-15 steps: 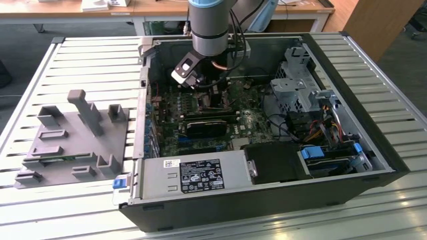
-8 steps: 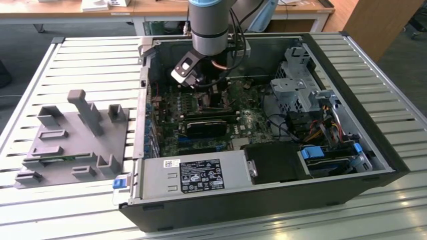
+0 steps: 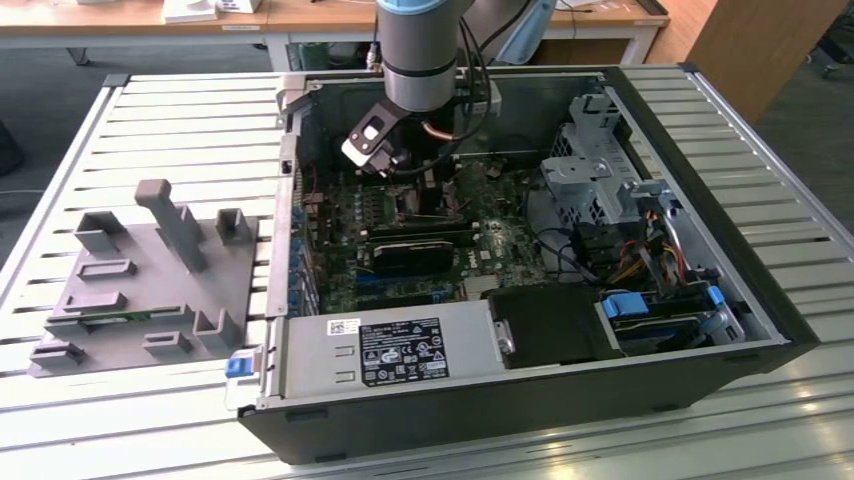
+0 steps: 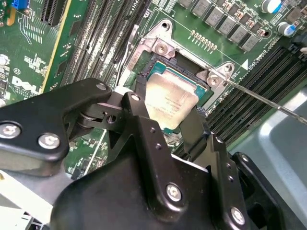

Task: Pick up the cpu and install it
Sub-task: 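Place the cpu into insertion slot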

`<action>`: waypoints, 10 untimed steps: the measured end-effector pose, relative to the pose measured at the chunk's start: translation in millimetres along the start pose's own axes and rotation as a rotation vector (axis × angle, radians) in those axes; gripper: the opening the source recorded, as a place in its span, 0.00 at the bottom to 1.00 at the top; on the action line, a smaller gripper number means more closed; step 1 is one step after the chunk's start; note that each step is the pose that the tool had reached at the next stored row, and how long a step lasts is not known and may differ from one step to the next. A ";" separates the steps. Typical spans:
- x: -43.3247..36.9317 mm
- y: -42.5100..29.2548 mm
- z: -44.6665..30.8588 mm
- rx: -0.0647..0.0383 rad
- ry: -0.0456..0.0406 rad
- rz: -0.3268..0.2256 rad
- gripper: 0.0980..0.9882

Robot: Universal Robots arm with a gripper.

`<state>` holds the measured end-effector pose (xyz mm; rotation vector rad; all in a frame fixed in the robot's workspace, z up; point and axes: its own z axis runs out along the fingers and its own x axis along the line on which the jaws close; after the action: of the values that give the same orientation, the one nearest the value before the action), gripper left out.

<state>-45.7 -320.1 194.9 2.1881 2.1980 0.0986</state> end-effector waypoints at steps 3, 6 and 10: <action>-0.1 -0.2 1.4 0.000 0.0006 0.000 0.49; -0.1 -0.4 2.3 0.000 0.0026 0.000 0.49; 0.0 -0.4 2.5 0.000 0.0042 0.000 0.49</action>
<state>-45.9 -320.1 192.5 2.1902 2.1998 0.1034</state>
